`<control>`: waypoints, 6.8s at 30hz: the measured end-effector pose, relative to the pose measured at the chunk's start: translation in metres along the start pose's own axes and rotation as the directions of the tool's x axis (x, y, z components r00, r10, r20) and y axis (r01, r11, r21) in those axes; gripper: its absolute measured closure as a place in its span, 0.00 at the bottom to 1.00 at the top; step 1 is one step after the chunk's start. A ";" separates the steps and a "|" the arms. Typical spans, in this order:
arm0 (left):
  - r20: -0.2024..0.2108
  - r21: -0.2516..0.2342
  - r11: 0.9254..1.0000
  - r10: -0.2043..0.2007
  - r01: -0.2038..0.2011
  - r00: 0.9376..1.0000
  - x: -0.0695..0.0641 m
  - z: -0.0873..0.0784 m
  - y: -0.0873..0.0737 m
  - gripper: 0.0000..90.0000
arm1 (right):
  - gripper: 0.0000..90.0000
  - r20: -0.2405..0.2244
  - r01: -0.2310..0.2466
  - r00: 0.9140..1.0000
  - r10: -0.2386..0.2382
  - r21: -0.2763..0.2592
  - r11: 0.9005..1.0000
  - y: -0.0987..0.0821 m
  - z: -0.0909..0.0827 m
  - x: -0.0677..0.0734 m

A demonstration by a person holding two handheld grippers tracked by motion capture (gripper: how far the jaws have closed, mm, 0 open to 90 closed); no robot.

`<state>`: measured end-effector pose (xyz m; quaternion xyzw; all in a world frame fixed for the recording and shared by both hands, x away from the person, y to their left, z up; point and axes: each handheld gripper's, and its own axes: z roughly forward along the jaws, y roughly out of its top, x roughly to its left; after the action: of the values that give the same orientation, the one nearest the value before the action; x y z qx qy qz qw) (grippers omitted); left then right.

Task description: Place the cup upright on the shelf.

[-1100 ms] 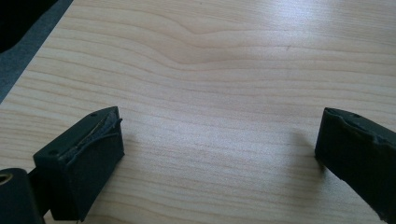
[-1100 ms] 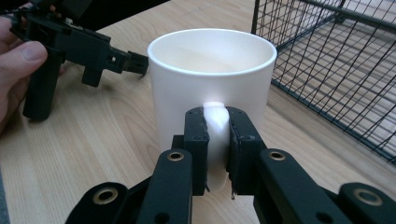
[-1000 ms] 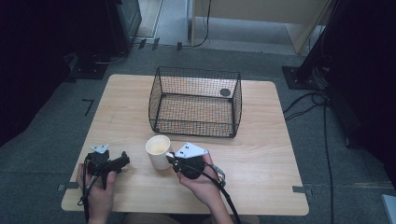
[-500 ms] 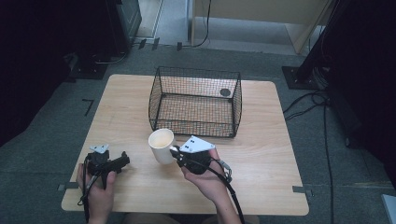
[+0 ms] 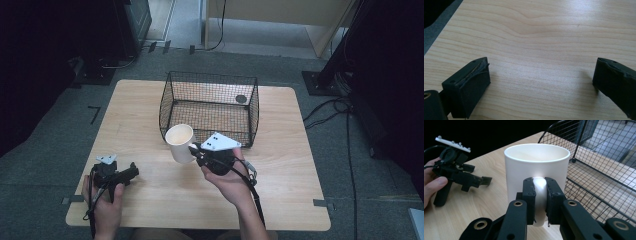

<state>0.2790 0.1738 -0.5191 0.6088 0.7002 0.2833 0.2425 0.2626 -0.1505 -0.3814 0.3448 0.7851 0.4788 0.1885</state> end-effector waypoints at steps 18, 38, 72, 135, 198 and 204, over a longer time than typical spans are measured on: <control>0.000 0.002 1.000 0.002 -0.002 1.000 0.000 0.000 0.000 0.01 | 0.90 0.058 0.000 0.998 0.001 -0.017 1.000 0.027 -0.006 -0.030; 0.000 0.003 1.000 0.001 -0.001 1.000 0.000 0.000 0.000 0.01 | 0.90 0.100 0.025 0.995 -0.021 -0.038 0.999 0.054 0.007 -0.082; 0.000 0.002 1.000 0.002 -0.002 1.000 0.000 0.000 0.000 0.01 | 0.90 0.038 0.054 0.998 -0.054 -0.001 0.999 0.042 0.083 -0.162; 0.000 0.002 1.000 0.002 -0.002 1.000 0.000 0.000 0.000 0.01 | 0.63 0.031 -0.003 1.000 -0.004 0.212 0.977 0.009 0.140 -0.190; 0.000 0.001 1.000 0.002 -0.002 1.000 0.000 0.000 0.000 0.01 | 0.00 0.120 -0.004 0.993 -0.008 0.098 0.995 0.013 -0.005 -0.139; 0.000 0.001 1.000 0.001 -0.001 1.000 0.000 0.000 0.000 0.01 | 0.00 0.152 -0.007 0.988 -0.009 0.103 0.995 -0.001 -0.026 -0.141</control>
<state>0.2790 0.1738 -0.5190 0.6092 0.7000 0.2833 0.2421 0.3433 -0.2684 -0.3747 0.3892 0.7923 0.4098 0.2302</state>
